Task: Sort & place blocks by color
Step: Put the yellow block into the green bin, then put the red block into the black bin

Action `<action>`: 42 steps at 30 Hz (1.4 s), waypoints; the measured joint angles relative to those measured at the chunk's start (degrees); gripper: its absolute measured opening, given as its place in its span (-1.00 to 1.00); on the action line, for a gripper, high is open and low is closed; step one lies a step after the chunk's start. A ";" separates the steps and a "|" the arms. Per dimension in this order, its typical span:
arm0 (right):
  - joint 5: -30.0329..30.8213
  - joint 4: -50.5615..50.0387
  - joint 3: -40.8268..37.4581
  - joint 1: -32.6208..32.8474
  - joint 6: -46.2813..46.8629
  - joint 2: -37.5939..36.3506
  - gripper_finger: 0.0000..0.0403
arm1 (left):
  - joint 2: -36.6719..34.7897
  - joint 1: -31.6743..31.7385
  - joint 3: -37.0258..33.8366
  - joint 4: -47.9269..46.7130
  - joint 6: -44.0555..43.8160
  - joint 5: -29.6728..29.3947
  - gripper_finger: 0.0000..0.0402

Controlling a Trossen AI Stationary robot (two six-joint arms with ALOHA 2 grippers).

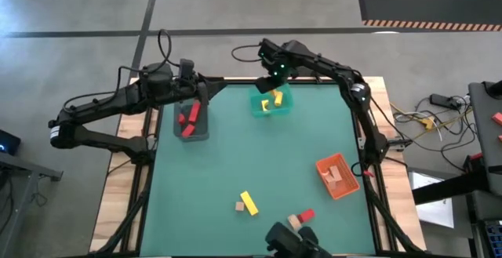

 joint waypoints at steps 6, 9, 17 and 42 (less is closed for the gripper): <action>0.37 -1.76 1.00 0.02 -2.21 3.80 -0.72 | 0.18 0.00 0.00 -0.04 0.12 -1.33 -0.01; 0.48 -1.68 0.84 0.00 -2.56 4.44 -0.72 | 0.22 0.00 0.00 -0.02 0.12 -1.34 -0.01; 0.68 -0.83 0.76 0.17 -3.27 6.32 -0.72 | 0.33 0.02 -0.02 -0.04 0.20 -1.57 -0.01; 1.70 0.24 0.69 1.18 -1.52 8.16 -0.44 | 0.33 0.09 -0.09 -0.04 0.20 -2.63 -0.01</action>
